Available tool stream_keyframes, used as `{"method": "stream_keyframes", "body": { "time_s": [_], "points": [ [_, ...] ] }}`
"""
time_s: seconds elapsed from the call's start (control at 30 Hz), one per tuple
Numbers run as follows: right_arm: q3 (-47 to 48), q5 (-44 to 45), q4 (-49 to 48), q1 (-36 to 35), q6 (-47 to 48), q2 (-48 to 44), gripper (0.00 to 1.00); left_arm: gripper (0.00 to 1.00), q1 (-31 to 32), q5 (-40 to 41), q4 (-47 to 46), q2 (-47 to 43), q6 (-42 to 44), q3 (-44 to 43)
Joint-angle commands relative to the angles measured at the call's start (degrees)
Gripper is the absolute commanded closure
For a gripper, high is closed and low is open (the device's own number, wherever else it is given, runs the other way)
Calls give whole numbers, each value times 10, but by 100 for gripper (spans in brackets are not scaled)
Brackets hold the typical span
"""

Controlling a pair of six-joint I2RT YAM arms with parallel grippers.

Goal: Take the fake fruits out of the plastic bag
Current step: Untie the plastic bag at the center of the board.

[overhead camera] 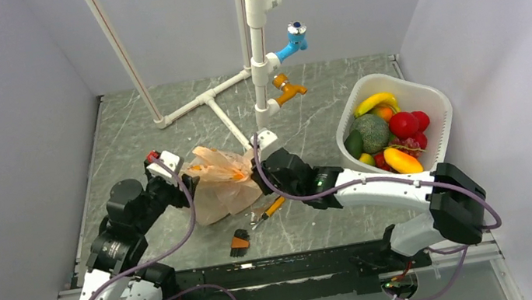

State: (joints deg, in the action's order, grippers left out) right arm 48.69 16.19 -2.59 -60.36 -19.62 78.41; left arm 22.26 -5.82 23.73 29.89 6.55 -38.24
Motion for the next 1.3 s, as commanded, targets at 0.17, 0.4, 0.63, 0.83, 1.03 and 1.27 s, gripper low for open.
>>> {"method": "stream_keyframes", "body": {
  "time_s": [0.17, 0.4, 0.63, 0.83, 1.03, 1.27],
  "points": [
    [47, -61, -1, 8, -6, 22, 94, 35, 13, -119, -108, 13, 0, 32],
    [41, -77, -17, 11, -25, 18, 93, 26, 67, -20, -91, 87, 12, 36],
    [33, -75, -20, 14, -30, 16, 93, 42, 77, 55, -30, 156, 7, 1],
    [9, -62, -24, 21, -35, -7, 93, 87, 76, 163, 12, 146, 0, -21],
    [-29, -39, -28, 42, -55, -30, 93, 100, 75, 272, 13, 81, -15, -13],
    [-41, -29, -10, 63, -44, -48, 89, 100, 74, 292, -9, -16, -9, 8]
  ]
}}
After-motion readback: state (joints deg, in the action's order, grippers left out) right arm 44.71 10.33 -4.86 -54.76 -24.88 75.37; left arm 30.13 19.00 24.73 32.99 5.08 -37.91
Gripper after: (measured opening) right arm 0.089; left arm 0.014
